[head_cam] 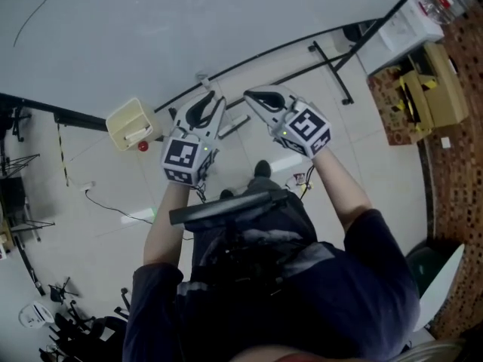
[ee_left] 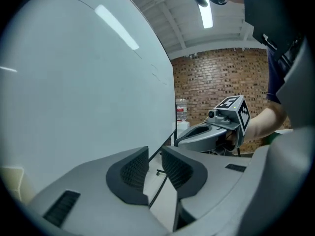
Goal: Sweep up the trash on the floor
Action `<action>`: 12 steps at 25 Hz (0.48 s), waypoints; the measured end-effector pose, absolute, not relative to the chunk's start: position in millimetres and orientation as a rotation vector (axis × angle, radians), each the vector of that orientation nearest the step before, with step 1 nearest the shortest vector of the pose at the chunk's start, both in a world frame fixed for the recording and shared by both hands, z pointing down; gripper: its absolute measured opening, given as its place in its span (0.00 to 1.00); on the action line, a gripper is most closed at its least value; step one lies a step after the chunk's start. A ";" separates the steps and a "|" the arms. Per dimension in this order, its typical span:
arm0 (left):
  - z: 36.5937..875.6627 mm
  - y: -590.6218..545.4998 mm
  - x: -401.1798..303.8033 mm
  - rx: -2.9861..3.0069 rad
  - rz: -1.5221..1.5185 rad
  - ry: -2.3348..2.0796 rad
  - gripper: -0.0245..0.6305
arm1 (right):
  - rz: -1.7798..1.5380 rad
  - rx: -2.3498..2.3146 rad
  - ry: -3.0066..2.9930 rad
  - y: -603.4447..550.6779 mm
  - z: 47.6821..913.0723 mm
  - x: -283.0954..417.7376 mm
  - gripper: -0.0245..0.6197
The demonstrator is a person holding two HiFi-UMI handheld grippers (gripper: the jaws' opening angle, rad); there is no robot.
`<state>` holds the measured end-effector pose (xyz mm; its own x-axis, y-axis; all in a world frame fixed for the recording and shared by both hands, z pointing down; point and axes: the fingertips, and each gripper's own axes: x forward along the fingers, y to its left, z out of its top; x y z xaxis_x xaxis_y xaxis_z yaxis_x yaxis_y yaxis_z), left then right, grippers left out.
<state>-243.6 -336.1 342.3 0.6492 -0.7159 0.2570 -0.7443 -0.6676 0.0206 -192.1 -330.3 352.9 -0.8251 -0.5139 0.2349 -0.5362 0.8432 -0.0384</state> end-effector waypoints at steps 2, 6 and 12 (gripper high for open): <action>331.3 -323.3 -253.2 2.776 0.326 -1.179 0.09 | 0.095 0.848 -2.803 -317.5 338.3 -205.1 0.05; 315.7 -284.9 -274.6 2.846 0.337 -1.072 0.04 | 0.009 1.001 -2.780 -287.3 309.7 -234.1 0.05; 276.6 -240.9 -298.0 2.917 0.264 -0.960 0.04 | -0.070 1.149 -2.778 -237.9 269.4 -268.6 0.05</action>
<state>-298.0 -240.9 276.6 0.7914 -0.5841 0.1801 -0.5942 -0.8043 0.0025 -268.6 -237.9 269.4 -0.7004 -0.7058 0.1067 -0.6995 0.7084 0.0939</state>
